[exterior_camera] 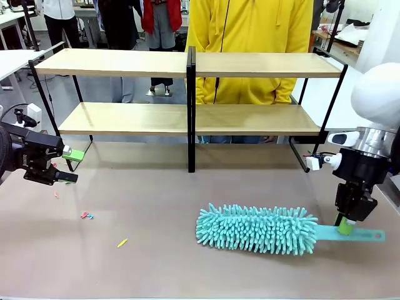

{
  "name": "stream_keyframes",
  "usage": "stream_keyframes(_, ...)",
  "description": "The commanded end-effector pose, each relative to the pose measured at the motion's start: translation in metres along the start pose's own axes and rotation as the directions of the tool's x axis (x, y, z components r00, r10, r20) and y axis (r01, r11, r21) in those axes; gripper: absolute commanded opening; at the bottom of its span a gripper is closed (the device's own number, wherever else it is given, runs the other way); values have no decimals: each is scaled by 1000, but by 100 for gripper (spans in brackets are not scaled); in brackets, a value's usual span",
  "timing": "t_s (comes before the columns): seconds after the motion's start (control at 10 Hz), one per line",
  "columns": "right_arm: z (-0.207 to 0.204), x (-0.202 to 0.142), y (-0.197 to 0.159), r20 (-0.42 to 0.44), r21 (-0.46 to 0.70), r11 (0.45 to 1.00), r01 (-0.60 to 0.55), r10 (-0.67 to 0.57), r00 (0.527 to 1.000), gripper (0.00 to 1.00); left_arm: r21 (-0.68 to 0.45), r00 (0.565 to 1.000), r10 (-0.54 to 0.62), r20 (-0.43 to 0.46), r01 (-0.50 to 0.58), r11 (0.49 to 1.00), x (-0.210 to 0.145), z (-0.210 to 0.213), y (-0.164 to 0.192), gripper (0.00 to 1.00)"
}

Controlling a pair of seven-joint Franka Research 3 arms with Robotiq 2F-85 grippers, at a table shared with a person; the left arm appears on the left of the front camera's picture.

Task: Clean the shelves.
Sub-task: Place the Duster on the table.

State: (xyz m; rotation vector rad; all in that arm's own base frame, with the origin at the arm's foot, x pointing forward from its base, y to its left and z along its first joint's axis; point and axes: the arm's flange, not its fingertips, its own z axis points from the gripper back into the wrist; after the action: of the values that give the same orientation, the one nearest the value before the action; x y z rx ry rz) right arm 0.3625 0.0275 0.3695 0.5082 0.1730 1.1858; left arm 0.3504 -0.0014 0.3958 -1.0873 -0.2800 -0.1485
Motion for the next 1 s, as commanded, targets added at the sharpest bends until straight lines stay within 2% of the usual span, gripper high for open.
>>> stream_keyframes(0.0,15,-16,-4,269,-225,972,66,-3,963,100,11,1000,-1,-1,1,1000,-1,3,-2,100)
stream_keyframes(0.1,26,-31,5,392,-318,938,138,-3,920,100,11,1000,-1,-1,1,1000,-1,3,-2,100)
stream_keyframes(0.2,33,-47,19,489,-338,921,192,-2,872,96,11,1000,-1,-1,1,1000,-1,3,-2,100)
stream_keyframes(0.3,37,-58,40,583,-169,960,223,-85,808,100,11,1000,-1,-1,1,1000,-1,3,-2,100)
stream_keyframes(0.4,34,-68,61,575,154,957,246,-289,765,100,11,1000,-1,-1,1,1000,-1,3,-2,100)
stream_keyframes(0.5,30,-75,71,613,260,931,257,-365,701,100,11,1000,-1,-1,1,1000,-1,3,-2,100)
stream_keyframes(0.6,27,-85,71,692,322,904,280,-427,582,100,11,1000,-1,-1,1,1000,-1,3,-2,100)
stream_keyframes(0.7,24,-85,66,745,444,882,156,-461,482,100,11,1000,-1,-1,1,1000,-1,3,-2,100)
stream_keyframes(0.8,16,-77,58,664,512,838,188,-525,533,100,11,1000,-1,-1,1,1000,-1,3,-2,100)
stream_keyframes(0.9,49,-83,62,665,344,920,186,-379,643,100,11,1000,-1,-1,1,1000,-1,3,-2,100)
